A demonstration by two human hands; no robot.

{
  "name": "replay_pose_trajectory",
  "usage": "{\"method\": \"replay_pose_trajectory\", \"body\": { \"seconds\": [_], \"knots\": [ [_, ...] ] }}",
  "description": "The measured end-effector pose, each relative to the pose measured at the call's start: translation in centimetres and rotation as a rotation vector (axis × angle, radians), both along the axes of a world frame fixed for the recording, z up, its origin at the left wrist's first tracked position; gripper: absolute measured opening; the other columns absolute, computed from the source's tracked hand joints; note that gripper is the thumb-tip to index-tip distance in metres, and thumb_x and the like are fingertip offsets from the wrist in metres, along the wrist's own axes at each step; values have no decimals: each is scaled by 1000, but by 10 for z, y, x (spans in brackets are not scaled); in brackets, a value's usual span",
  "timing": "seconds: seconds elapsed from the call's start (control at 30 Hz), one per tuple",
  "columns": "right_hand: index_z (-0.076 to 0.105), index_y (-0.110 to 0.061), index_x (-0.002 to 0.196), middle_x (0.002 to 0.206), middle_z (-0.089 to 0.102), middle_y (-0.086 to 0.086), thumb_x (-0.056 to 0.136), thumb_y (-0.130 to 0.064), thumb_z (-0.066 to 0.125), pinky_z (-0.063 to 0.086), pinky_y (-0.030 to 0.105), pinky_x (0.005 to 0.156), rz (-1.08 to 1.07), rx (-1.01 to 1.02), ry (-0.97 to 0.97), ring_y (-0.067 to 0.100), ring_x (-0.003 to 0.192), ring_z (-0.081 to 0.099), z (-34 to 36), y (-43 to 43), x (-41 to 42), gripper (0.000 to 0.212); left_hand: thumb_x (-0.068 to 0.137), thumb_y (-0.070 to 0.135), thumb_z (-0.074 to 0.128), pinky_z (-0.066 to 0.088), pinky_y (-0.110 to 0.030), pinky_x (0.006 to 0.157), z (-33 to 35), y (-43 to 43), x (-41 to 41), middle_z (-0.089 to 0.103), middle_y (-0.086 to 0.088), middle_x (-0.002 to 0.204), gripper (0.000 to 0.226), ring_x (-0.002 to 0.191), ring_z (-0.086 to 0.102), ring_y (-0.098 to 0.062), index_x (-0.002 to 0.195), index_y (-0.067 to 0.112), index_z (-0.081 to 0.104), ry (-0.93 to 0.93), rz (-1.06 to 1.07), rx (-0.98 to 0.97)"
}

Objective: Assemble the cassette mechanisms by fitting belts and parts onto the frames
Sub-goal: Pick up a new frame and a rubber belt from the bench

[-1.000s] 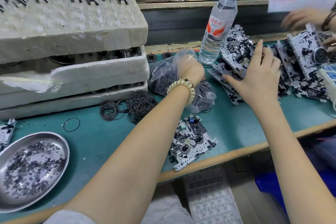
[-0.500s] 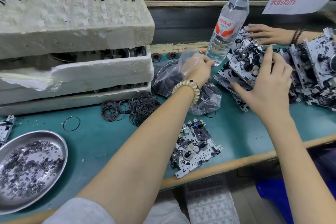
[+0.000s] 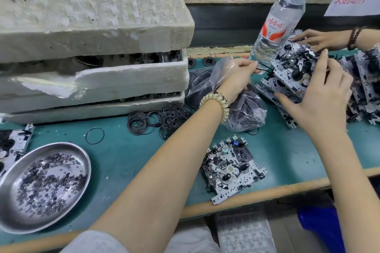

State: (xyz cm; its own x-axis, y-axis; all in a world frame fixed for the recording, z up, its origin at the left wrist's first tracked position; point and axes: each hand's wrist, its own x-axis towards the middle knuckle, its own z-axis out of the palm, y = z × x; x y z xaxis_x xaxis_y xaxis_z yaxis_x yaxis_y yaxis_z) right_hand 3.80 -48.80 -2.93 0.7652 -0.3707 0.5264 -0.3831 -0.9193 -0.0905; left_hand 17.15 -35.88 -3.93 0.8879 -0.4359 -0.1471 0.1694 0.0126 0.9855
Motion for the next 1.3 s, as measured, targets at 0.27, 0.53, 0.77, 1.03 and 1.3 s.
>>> {"method": "replay_pose_trajectory", "body": {
  "seconds": [0.27,0.53,0.77,1.03,1.3],
  "knots": [
    [17,-1,152,144,33,30,76,-46,77,32,64,98,22,9,-10,49,122,36,1,-4,-1,107,103,18,54,30,-11,34,6,-5,0,62,3,74,18,32,41,-3,99,5,66,82,41,99],
    [16,1,152,144,32,30,75,-43,78,32,64,97,7,32,-4,50,122,34,4,-2,2,108,104,27,53,33,-19,39,6,-4,2,61,-4,65,26,33,40,-5,109,5,66,-23,33,277],
    [15,0,153,144,32,30,74,-42,80,32,63,97,-9,39,8,50,122,35,5,-1,3,110,104,26,51,41,-22,45,8,0,-5,63,-12,73,25,51,52,-19,93,9,66,-57,83,324],
    [12,2,151,146,30,31,80,-48,74,34,61,95,-131,14,-17,50,126,35,2,20,12,106,103,19,51,56,-26,56,37,36,-86,62,4,79,11,49,61,-4,96,21,59,-82,152,-65],
    [8,4,151,153,19,33,83,-45,71,23,65,108,-197,37,-2,53,138,22,4,41,22,106,101,11,54,61,-40,69,23,89,-133,63,5,88,12,69,63,-9,102,10,66,-186,101,-61]
  ]
}}
